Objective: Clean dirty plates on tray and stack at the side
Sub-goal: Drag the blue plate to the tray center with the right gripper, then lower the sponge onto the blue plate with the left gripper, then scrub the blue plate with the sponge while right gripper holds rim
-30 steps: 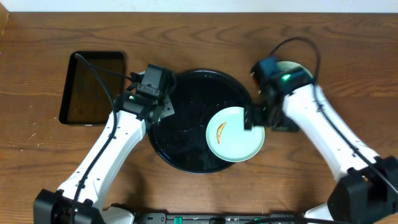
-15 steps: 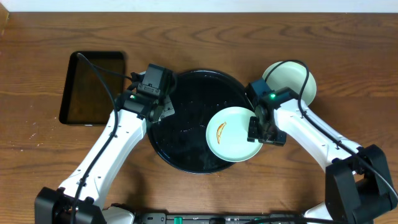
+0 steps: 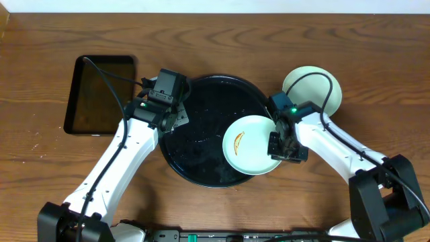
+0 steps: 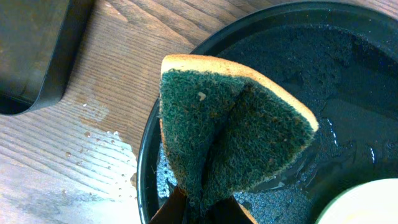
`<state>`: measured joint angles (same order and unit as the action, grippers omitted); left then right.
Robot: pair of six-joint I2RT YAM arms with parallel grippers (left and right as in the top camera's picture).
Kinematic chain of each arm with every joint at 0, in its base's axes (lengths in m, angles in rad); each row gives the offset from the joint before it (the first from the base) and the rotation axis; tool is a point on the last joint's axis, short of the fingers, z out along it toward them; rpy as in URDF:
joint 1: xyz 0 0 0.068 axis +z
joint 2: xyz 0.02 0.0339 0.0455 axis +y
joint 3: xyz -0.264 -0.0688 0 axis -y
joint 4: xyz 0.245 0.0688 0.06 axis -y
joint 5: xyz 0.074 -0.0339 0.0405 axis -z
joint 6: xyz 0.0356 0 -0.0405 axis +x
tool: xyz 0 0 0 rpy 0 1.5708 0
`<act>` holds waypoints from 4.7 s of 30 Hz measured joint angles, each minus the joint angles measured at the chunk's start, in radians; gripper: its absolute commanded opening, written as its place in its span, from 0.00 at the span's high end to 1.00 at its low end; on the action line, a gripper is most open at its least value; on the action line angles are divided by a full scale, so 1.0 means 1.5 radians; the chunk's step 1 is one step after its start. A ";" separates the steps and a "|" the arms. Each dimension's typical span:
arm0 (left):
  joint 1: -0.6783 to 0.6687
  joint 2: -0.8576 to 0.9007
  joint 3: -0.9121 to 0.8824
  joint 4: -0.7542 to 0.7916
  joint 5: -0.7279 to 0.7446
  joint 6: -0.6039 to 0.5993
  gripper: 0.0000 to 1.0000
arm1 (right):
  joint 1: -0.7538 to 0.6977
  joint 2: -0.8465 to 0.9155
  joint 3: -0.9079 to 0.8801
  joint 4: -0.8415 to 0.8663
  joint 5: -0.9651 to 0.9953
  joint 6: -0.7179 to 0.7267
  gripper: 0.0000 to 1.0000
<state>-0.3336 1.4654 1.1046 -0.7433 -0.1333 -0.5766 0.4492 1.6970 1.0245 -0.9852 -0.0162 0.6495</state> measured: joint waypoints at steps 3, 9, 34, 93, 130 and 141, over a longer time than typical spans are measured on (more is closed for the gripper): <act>0.000 0.000 0.000 0.000 0.000 0.000 0.92 | 0.000 0.000 -0.006 0.012 -0.012 0.003 0.83; 0.000 0.000 0.000 0.000 0.000 0.000 0.92 | 0.000 -0.001 -0.003 0.014 -0.035 0.002 0.99; 0.000 0.000 0.000 0.022 0.000 0.001 0.92 | 0.000 0.069 0.048 0.368 -0.072 -0.045 0.99; -0.080 0.227 -0.001 0.229 0.175 -0.086 0.93 | -0.001 0.266 0.252 0.258 -0.193 -0.179 0.99; -0.079 0.265 0.006 0.158 0.100 -0.212 0.92 | -0.001 0.267 0.255 0.251 -0.190 -0.178 0.99; 0.006 0.261 0.012 0.111 0.133 -0.165 0.93 | -0.001 0.267 0.255 0.251 -0.190 -0.178 0.99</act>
<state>-0.3248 1.8568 1.1229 -0.5774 0.0662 -0.8234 0.4473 2.0975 1.4067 -0.6086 -0.3019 0.3824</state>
